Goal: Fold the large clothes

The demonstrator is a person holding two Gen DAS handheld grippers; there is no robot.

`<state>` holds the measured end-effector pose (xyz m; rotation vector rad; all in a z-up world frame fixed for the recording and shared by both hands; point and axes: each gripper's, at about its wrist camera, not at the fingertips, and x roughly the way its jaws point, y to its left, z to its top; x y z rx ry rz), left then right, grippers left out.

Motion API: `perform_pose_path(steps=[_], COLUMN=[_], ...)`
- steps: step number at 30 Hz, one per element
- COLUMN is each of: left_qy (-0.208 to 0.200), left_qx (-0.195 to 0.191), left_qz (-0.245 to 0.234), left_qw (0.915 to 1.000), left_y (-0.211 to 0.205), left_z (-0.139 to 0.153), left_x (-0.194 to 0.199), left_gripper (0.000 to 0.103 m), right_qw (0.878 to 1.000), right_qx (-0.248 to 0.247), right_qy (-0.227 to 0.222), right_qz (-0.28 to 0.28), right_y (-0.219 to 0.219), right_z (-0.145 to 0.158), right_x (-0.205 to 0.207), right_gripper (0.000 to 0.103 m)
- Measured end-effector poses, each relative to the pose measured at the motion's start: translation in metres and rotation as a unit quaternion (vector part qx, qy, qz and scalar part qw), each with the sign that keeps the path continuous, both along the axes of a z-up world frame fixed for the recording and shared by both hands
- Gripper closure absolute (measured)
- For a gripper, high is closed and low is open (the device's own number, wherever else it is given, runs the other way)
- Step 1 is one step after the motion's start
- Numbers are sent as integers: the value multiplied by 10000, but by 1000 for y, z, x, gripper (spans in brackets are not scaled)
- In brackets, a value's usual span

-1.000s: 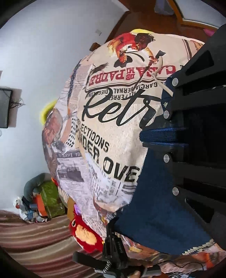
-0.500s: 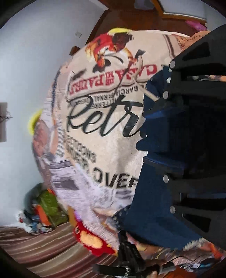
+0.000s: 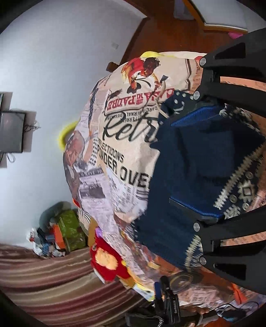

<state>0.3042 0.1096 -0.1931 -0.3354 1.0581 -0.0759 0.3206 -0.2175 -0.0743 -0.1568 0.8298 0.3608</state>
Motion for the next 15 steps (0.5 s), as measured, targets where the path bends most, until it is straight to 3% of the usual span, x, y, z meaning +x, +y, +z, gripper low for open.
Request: perform_pose_path(steps=[5, 8, 15], left_qy=[488, 651, 500], left_qx=[-1136, -1957, -3089], left_qz=[316, 491, 669], left_qw=[9918, 9773, 9474], left_y=[1, 0, -8], left_z=[-43, -61, -66], left_x=[-29, -35, -22], left_gripper=[36, 36, 36], right_qw=[9995, 9985, 9954], right_qx=[-100, -214, -592], right_qy=[199, 398, 671], right_qz=[224, 315, 352], right_y=[22, 34, 43], right_z=[-24, -46, -88], right_x=[-20, -23, -17], right_gripper=[36, 36, 35])
